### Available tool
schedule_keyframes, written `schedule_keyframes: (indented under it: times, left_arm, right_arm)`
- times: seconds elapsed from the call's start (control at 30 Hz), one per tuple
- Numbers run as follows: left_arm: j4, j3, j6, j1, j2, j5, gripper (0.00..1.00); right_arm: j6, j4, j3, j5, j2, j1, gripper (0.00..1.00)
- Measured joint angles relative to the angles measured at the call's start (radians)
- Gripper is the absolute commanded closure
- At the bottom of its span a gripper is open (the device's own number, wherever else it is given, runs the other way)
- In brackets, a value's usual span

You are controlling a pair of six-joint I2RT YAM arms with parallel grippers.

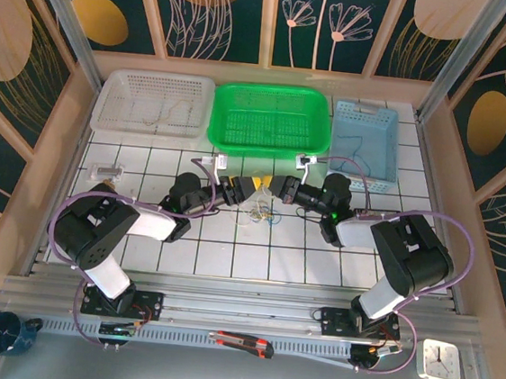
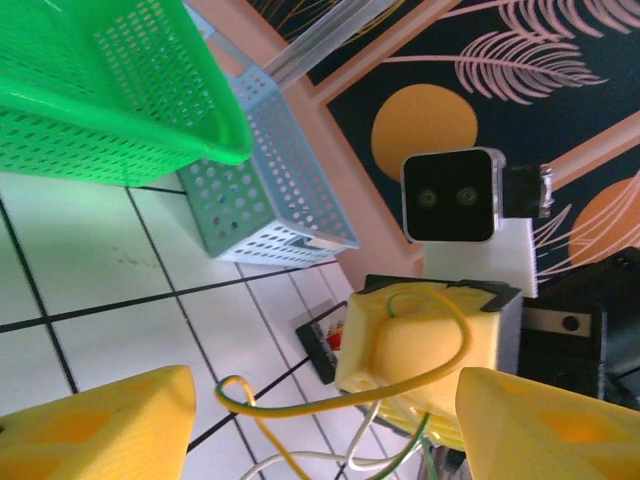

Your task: Untangle the cables

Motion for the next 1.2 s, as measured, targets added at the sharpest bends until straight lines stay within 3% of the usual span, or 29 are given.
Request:
schedule_keyframes:
  times: [0.07,0.2,0.33,0.63,0.93,1.13,1.2]
  left_arm:
    - [0.012,0.0,-0.012,0.0,0.003,-0.001,0.31]
    - [0.01,0.0,-0.023,0.0,0.006,-0.014,0.44]
    - [0.0,0.003,-0.016,0.0,0.014,-0.042,0.49]
    - [-0.038,0.062,0.021,0.0,0.062,-0.095,0.51]
    - [-0.041,0.116,0.063,0.0,0.095,-0.142,1.0]
    - [-0.084,0.116,0.092,0.0,0.058,-0.168,1.0]
    - [-0.106,0.117,0.099,0.0,0.018,-0.173,1.0]
  right_arm:
    - [0.007,0.009,0.0,0.0,0.0,0.0,1.0]
    - [0.017,0.019,-0.005,-0.002,0.0,0.0,1.0]
    - [0.018,0.022,-0.007,-0.004,0.0,0.0,1.0]
    - [0.023,0.023,-0.011,-0.004,0.0,0.0,1.0]
    - [0.025,0.029,-0.03,-0.004,0.0,0.0,1.0]
    - [0.024,0.029,-0.034,-0.003,0.0,0.0,1.0]
    - [0.021,0.029,-0.034,-0.003,0.0,0.0,0.95]
